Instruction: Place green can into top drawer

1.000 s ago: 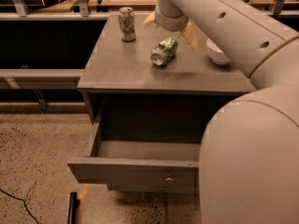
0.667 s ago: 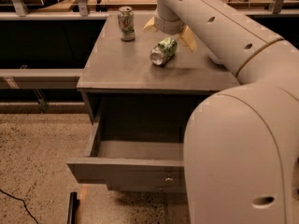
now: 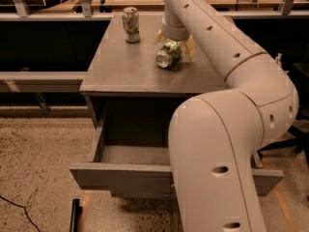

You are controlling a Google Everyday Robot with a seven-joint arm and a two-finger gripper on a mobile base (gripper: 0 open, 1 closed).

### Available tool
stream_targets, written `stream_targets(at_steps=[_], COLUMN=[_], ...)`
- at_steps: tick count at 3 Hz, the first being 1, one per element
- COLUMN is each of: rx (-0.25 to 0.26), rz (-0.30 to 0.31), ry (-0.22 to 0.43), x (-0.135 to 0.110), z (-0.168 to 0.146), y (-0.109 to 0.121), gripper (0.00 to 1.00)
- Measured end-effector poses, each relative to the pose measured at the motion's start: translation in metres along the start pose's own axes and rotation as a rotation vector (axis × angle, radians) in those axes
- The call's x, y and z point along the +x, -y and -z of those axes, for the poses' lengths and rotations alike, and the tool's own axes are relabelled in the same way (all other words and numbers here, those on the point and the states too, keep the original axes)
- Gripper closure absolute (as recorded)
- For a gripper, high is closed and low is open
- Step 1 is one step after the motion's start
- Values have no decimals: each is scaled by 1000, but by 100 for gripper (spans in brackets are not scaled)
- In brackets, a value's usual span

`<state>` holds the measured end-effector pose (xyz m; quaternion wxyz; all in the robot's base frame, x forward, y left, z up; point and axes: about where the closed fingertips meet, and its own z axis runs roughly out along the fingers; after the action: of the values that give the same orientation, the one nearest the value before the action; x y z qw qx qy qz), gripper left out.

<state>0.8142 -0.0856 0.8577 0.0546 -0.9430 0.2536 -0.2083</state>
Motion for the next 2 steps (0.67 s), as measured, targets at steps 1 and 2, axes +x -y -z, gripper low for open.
stream_targets(at_steps=[1,2], rx=[8,10], rz=[2,0], ry=[71,77], x=[-7,-7], z=[-15,-12], y=[-1,-1], gripper=[47,70])
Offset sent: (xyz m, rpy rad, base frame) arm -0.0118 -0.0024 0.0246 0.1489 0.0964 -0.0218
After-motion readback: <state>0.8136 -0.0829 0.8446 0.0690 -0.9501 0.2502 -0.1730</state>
